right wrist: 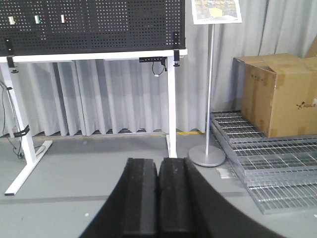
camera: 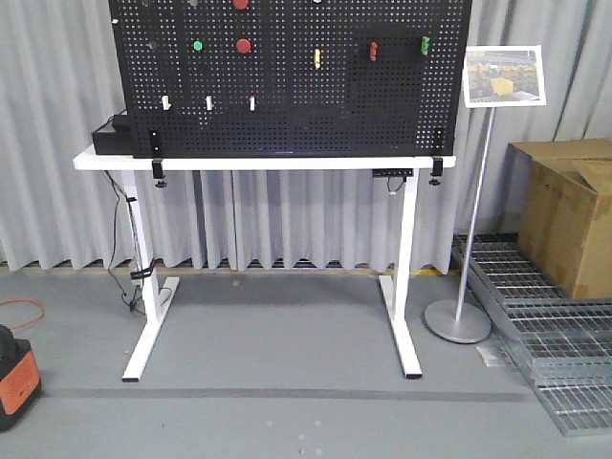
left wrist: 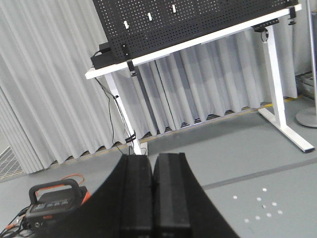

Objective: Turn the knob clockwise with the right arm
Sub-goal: 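Drive the base forward toward the black pegboard on the white table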

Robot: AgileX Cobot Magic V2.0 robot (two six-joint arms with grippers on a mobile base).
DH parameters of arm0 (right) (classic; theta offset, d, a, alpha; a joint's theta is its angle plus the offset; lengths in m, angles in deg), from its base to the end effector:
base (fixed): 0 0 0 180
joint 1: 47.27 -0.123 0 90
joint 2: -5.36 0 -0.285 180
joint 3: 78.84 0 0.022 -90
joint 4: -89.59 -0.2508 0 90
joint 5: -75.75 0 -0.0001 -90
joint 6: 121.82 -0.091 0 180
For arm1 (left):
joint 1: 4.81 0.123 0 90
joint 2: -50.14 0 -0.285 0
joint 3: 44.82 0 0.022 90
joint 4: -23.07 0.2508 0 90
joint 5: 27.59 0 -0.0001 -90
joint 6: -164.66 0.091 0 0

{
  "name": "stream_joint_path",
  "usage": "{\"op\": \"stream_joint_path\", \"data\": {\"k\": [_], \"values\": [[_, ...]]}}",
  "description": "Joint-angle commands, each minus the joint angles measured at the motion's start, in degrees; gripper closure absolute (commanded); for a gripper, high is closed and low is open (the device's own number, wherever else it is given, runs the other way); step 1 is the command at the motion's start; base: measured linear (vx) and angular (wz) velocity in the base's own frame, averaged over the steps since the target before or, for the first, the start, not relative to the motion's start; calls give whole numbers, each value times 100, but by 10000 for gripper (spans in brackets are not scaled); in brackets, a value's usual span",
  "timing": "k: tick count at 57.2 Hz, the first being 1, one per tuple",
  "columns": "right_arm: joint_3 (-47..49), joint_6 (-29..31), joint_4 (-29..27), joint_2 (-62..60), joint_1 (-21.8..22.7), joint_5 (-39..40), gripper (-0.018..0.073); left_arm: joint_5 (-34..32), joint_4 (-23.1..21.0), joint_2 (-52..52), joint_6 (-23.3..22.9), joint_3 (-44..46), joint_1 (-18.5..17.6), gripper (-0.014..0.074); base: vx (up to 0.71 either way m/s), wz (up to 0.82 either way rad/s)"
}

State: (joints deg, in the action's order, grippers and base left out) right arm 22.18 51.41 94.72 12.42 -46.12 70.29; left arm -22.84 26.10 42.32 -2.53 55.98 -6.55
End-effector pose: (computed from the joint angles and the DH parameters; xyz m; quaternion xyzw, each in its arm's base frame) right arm 0.0568 -0.0019 0.1948 0.0205 0.7159 0.0001 0.6979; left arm 0.0579 -0.0014 0.1939 0.1081 0.7097 0.0869 0.6907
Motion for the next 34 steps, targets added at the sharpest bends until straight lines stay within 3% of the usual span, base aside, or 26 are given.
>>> {"op": "stream_joint_path", "data": {"k": [1, 34], "values": [[-47, 24, 48, -51, 31, 433, 566, -476, -26, -85, -18, -91, -7, 603, 39, 1], [-47, 24, 48, -51, 31, 433, 566, -476, -26, -85, -18, -91, -7, 603, 44, 5]]}}
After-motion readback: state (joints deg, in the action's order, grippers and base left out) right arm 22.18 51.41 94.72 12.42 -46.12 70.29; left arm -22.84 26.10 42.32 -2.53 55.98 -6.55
